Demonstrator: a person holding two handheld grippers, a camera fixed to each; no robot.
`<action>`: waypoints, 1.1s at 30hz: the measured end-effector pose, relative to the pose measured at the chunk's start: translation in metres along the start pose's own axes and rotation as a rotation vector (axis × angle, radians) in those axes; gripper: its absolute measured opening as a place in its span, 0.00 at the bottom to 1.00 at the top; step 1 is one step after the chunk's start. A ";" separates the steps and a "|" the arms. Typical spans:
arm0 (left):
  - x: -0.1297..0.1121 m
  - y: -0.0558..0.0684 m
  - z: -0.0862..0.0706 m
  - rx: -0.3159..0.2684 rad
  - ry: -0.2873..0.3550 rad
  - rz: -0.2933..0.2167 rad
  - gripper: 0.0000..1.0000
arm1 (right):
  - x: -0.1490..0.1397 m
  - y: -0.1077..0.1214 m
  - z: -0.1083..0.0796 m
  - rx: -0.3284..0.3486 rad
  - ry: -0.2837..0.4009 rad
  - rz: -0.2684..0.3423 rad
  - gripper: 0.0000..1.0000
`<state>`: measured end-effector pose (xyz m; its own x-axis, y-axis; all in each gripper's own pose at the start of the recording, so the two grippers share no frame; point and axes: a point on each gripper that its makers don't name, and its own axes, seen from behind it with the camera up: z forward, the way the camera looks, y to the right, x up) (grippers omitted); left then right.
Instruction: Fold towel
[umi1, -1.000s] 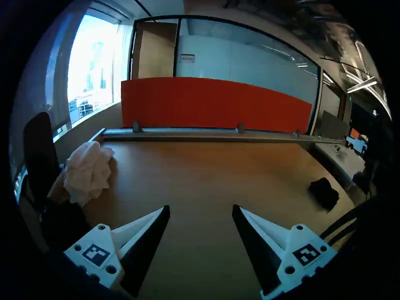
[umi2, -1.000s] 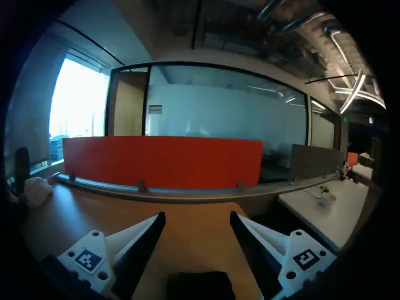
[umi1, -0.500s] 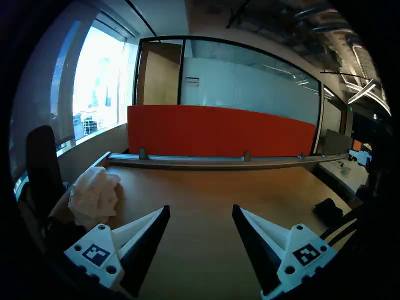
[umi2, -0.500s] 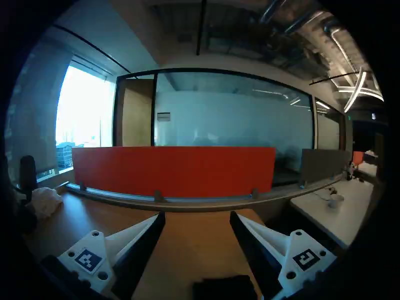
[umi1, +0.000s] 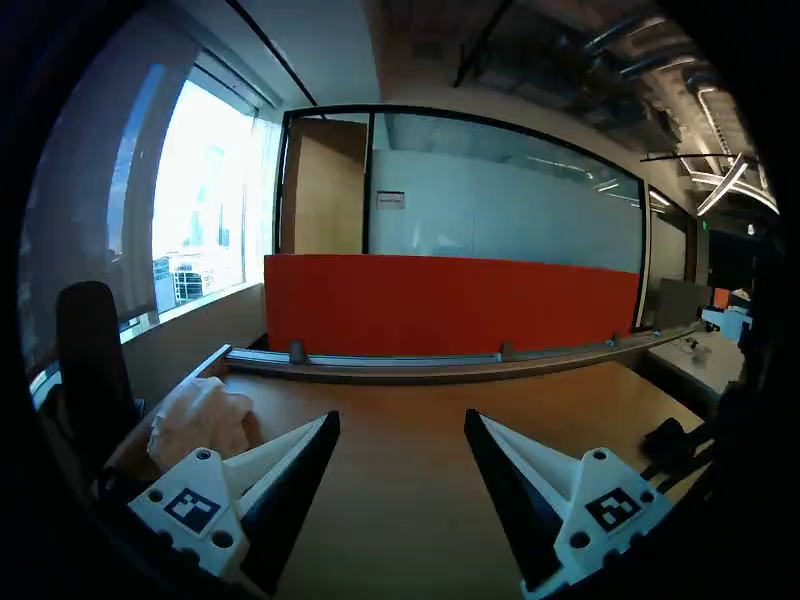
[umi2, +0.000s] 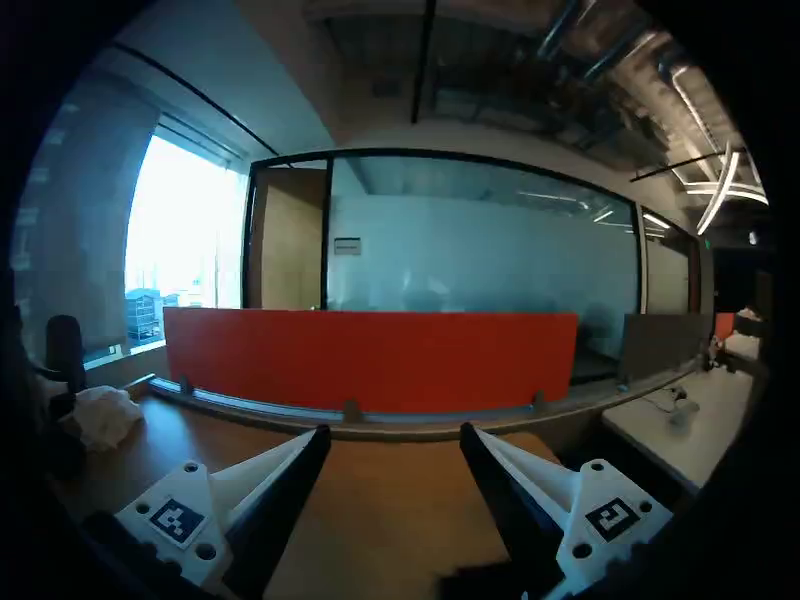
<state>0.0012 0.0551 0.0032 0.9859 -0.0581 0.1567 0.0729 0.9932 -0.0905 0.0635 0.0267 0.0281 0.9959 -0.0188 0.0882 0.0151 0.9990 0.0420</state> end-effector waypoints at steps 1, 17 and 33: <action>0.002 -0.001 0.001 0.002 0.005 -0.002 0.92 | 0.002 -0.005 0.000 0.002 0.004 0.000 1.00; 0.027 -0.001 0.005 -0.011 0.089 -0.027 0.92 | 0.010 -0.043 0.005 0.023 0.008 0.034 1.00; 0.039 0.005 0.008 0.017 0.181 0.044 0.92 | 0.031 -0.064 -0.007 0.050 0.014 0.065 1.00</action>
<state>0.0392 0.0586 0.0165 0.9992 -0.0300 -0.0266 0.0279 0.9967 -0.0764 0.0937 -0.0373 0.0209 0.9958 0.0468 0.0787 -0.0536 0.9948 0.0864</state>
